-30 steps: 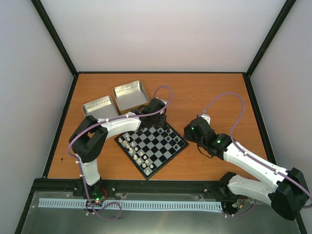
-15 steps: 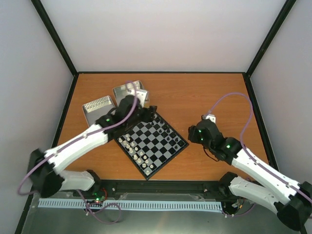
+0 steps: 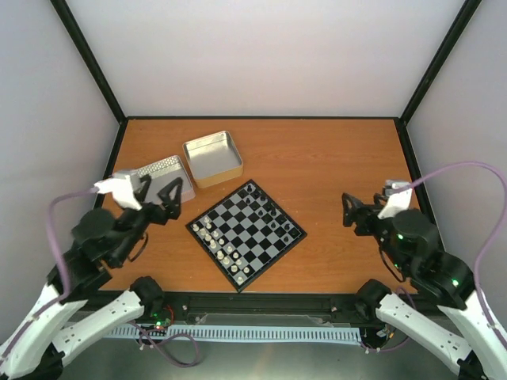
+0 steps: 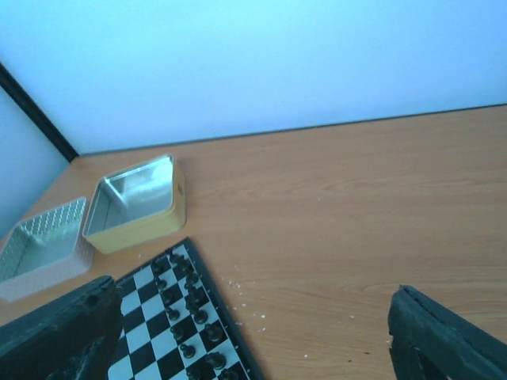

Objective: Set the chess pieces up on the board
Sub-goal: Reset both arms

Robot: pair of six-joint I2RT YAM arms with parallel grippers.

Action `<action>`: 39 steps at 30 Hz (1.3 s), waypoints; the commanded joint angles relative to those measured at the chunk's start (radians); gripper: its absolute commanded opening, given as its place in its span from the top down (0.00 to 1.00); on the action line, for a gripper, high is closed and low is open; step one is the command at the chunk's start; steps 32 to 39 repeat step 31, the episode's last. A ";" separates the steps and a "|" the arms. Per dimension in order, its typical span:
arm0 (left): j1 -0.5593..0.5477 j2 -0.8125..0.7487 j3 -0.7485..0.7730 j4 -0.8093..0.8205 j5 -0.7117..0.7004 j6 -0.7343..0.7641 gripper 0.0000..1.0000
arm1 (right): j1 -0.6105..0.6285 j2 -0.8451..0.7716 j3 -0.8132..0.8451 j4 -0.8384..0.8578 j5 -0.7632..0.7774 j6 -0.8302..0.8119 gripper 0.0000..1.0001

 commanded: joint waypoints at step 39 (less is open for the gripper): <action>-0.006 -0.237 0.214 -0.214 -0.146 0.131 0.00 | -0.005 -0.191 0.122 -0.061 0.163 -0.154 0.00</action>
